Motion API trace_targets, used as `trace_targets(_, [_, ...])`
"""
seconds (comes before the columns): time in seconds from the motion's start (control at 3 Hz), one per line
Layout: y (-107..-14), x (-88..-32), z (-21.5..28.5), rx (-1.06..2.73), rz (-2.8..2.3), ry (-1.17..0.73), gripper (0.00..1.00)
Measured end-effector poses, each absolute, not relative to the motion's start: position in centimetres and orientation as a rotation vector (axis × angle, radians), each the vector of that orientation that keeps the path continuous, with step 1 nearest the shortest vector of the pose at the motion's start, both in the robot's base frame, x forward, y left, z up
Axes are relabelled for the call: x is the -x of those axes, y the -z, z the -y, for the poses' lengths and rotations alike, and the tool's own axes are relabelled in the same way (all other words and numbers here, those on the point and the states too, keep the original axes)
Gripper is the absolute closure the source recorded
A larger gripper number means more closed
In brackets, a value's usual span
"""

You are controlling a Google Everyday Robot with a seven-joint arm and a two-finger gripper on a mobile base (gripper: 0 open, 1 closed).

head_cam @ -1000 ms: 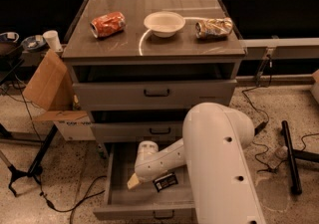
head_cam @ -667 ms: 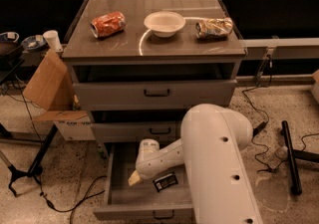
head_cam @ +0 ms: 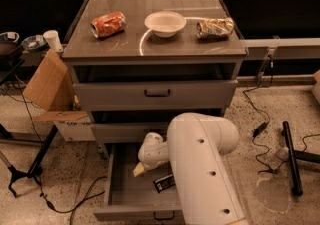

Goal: Pick rxbar chocolate from bottom drawer and place on counter

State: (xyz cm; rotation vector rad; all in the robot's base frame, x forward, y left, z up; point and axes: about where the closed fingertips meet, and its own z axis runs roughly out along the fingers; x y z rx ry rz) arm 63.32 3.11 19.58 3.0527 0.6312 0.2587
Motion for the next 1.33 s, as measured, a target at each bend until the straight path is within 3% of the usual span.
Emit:
trace_targets(0.33, [-17.8, -64.8, -1.3, -3.023, -0.624, -0.232, 0.00])
trace_targets(1.33, [-14.1, -61.1, 6.2, -3.000, -0.587, -0.203, 0.00])
